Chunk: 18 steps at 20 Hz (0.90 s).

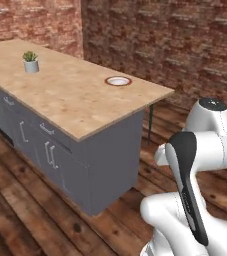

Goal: Retrieve the butter from the fridge and place it on a plate on the dining table. Then retrieve the butter knife by the fridge and place it near the plate.

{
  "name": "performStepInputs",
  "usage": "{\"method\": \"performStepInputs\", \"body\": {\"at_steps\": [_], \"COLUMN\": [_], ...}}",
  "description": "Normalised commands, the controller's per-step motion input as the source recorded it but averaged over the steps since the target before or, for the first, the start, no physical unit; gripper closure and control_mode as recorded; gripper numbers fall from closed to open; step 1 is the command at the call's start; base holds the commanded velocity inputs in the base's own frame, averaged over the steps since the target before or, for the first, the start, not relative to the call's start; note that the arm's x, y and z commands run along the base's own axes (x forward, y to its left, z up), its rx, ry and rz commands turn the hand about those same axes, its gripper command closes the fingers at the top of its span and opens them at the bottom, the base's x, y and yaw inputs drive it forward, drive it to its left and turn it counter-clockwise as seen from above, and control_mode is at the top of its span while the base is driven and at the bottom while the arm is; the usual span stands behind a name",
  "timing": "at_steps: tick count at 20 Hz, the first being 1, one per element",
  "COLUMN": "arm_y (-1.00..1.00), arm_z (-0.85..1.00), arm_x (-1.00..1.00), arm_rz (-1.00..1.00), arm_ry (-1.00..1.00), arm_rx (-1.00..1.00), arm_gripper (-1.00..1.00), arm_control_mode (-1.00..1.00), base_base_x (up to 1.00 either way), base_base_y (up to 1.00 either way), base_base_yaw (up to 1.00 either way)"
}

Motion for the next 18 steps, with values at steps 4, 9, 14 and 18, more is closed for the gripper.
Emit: {"method": "performStepInputs", "body": {"at_steps": [4, 9, 14, 18], "arm_y": [0.00, 0.00, 0.00, 0.00], "arm_z": [0.00, 0.00, 0.00, 0.00], "arm_x": [0.00, 0.00, 0.00, 0.00], "arm_rz": [0.00, 0.00, 0.00, 0.00], "arm_ry": [0.00, 0.00, 0.00, 0.00], "arm_rx": [0.00, 0.00, 0.00, 0.00], "arm_gripper": [1.00, 1.00, 1.00, 1.00], "arm_control_mode": [1.00, 1.00, 1.00, 1.00], "base_base_x": [0.66, 0.68, 0.65, 0.53], "base_base_y": [-1.00, -1.00, -1.00, -1.00], "base_base_yaw": [0.34, 0.33, 0.34, 0.38]}}
